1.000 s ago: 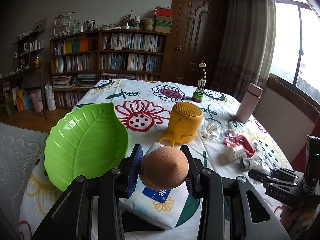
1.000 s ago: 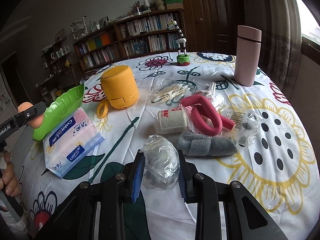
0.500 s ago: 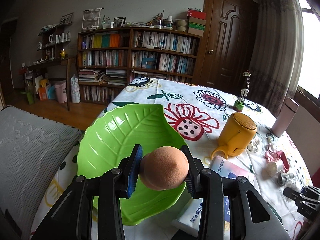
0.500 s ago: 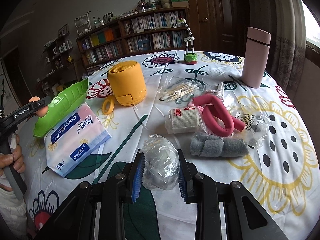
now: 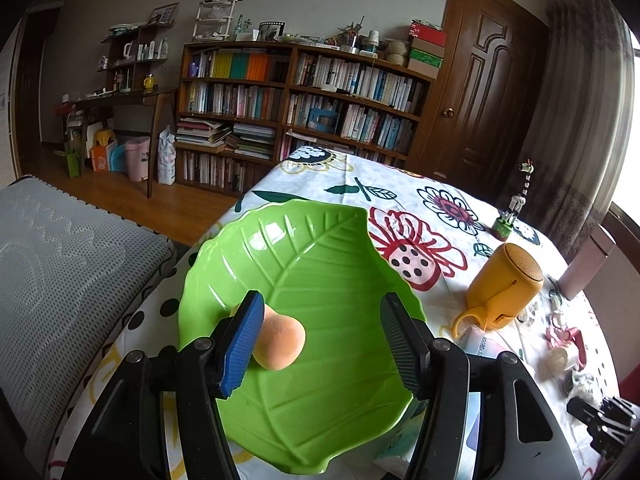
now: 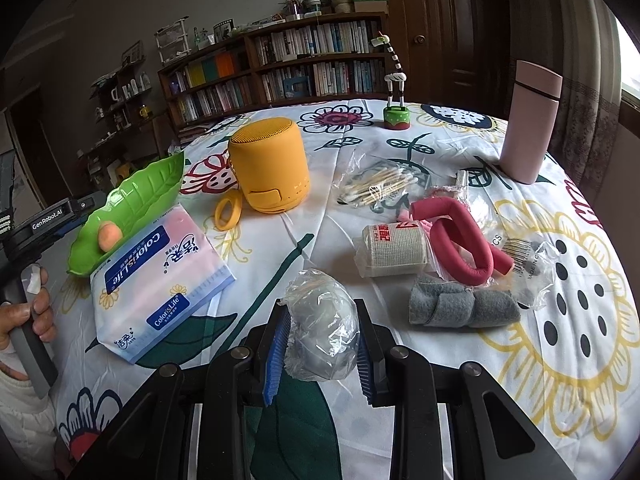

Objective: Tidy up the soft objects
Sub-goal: 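Place the sponge on the green leaf plate with left gripper while right gripper carries the bag, then lower the clear plastic bag onto the green plate and open the right gripper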

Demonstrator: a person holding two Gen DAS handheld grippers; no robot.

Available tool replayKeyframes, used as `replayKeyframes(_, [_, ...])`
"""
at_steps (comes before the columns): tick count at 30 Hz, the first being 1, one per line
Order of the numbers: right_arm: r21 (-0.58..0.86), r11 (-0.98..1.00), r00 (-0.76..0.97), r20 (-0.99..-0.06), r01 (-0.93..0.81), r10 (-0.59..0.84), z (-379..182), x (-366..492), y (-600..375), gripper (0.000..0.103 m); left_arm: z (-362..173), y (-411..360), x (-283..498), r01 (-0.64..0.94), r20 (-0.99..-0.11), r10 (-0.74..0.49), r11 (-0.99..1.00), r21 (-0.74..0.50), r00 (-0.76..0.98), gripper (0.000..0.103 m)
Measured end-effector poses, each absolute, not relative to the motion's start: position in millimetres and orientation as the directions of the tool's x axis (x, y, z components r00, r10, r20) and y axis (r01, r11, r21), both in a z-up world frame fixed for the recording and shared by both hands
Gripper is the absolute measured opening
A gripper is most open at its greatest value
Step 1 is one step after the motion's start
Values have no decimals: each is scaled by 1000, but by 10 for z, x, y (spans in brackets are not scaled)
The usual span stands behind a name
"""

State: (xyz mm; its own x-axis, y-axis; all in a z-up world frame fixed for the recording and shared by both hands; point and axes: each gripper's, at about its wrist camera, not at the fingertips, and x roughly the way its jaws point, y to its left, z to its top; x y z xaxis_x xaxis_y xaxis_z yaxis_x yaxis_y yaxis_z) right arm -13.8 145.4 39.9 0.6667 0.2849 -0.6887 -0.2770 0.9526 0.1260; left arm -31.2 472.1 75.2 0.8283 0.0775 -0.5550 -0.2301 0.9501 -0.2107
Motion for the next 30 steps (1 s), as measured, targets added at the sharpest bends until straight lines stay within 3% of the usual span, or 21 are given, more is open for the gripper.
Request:
replayKeyframes(14, [148,933,681,-648,-328,342,605,183,1750,33,753,4764,-314,-243,-568,74,943,-229,820,62])
replayKeyframes(21, [169,902,663,-626,-397,409,708,335,2102,33,828,4850,-387,-240,-556,42,927,-288,830,77])
replayKeyframes(30, [168,863,642,-605,-476,472,797,436,2563,33,886,4924,-429,-249,-553,40,919,-307,832,78])
